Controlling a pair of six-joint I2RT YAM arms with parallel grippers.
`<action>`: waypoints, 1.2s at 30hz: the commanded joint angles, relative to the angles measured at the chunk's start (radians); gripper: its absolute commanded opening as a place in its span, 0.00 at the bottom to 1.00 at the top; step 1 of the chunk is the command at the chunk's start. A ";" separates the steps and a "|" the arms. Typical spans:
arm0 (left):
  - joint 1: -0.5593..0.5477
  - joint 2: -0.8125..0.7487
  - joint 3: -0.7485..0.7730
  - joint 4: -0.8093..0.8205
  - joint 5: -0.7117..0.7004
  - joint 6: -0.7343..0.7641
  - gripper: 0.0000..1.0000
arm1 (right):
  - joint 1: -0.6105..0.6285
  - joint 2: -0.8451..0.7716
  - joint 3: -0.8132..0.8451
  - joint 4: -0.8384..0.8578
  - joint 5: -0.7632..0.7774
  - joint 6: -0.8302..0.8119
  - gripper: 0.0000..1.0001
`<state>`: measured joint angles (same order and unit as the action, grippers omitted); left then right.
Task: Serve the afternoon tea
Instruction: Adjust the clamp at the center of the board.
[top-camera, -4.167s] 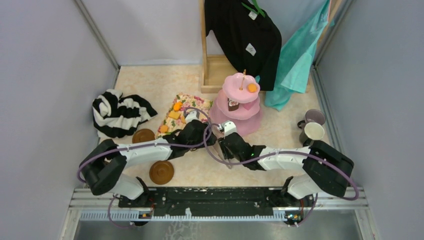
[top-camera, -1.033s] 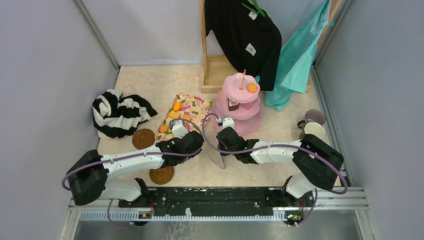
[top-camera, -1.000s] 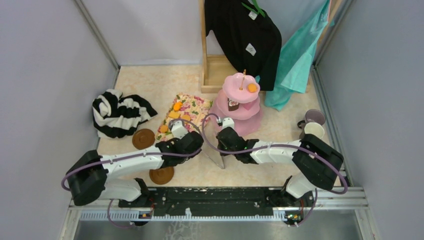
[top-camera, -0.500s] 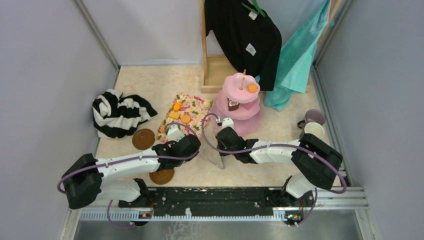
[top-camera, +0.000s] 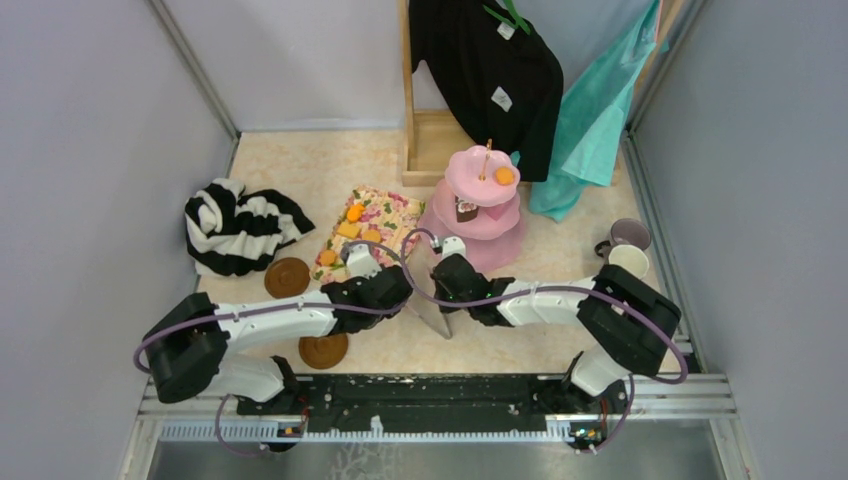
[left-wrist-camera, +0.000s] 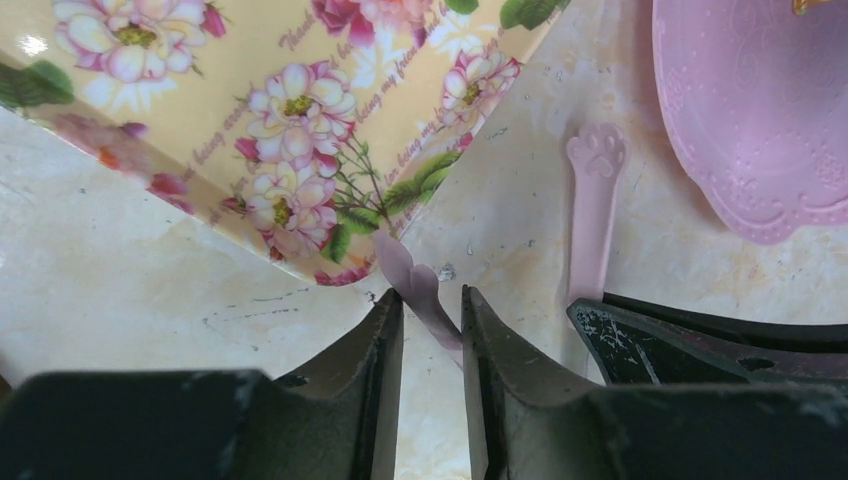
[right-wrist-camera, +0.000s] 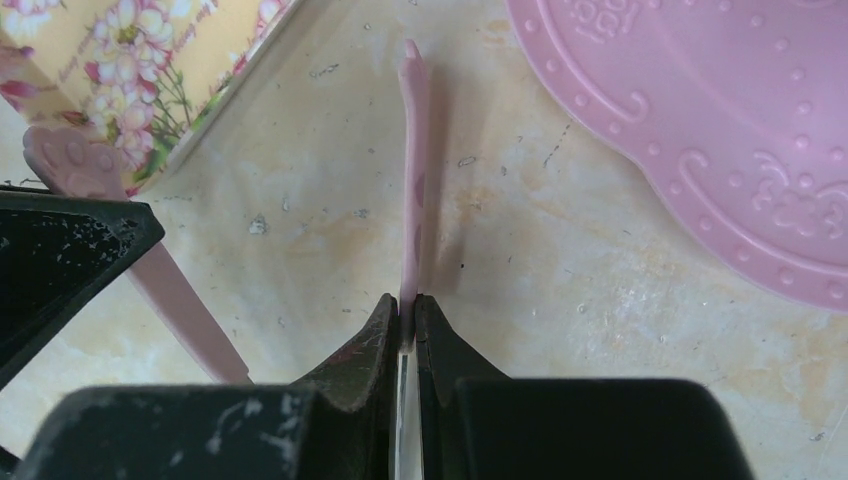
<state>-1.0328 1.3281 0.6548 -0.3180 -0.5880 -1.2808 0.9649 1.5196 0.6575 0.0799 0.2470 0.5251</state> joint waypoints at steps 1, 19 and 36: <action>-0.015 0.041 0.031 -0.040 -0.050 0.090 0.36 | -0.038 0.039 0.027 -0.069 0.058 -0.076 0.00; -0.015 0.021 0.043 -0.023 -0.072 0.102 0.89 | -0.036 0.021 0.021 -0.018 -0.051 -0.124 0.02; -0.019 -0.062 0.013 -0.151 -0.126 -0.014 0.92 | -0.024 -0.071 -0.002 0.036 -0.118 -0.155 0.45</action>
<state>-1.0431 1.2980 0.6849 -0.4042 -0.6716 -1.2388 0.9398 1.5112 0.6678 0.0700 0.1364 0.3843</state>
